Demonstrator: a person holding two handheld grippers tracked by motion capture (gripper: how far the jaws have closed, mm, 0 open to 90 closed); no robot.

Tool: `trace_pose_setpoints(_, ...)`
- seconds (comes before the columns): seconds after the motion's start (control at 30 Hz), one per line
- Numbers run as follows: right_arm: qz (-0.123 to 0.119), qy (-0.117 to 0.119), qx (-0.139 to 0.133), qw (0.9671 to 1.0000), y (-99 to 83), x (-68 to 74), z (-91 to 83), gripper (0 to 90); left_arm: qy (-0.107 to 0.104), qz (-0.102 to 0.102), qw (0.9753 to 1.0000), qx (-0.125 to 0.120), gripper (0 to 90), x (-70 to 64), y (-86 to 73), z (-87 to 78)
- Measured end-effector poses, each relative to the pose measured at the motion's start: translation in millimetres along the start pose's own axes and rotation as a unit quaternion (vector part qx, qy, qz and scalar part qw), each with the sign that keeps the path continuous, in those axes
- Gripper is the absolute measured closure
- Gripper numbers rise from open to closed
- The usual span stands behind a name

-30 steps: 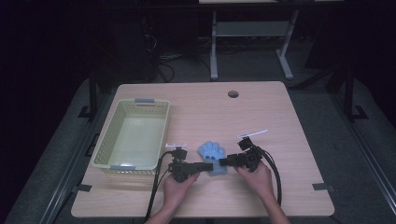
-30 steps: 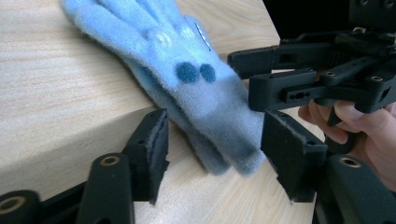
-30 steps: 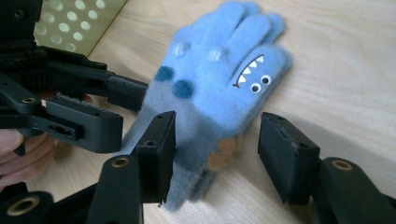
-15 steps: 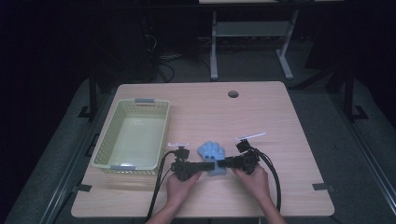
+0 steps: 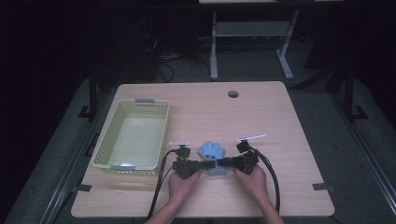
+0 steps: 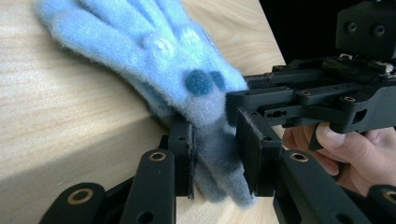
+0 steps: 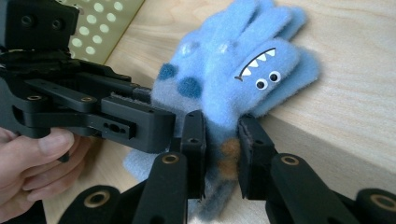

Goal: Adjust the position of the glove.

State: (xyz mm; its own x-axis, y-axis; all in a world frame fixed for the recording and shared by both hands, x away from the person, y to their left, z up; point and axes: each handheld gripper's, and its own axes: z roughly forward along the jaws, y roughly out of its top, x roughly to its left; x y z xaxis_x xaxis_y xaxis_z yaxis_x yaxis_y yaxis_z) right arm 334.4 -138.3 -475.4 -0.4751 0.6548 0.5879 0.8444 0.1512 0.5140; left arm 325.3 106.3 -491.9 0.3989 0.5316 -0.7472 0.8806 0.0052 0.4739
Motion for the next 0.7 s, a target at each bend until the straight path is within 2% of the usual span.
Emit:
trace_pose_setpoints(0.3, -0.004, 0.012, -0.013, 0.9998, -0.8, -0.9, -5.4, 79.1, -0.004, 0.007, 1.0000, -0.002, 70.3, -3.1, 3.5, -0.3)
trace_pose_setpoints(0.4, 0.004, 0.017, -0.015, 0.9997, 0.5, 0.0, -8.2, 79.3, -0.007, 0.006, 1.0000, -0.003, 70.4, -3.9, 5.7, -1.0)
trace_pose_setpoints(0.7, -0.005, 0.022, -0.033, 0.9992, 4.8, 4.7, -19.1, 79.3, -0.018, 0.014, 0.9997, -0.008, 70.4, -12.4, 11.9, -4.3)
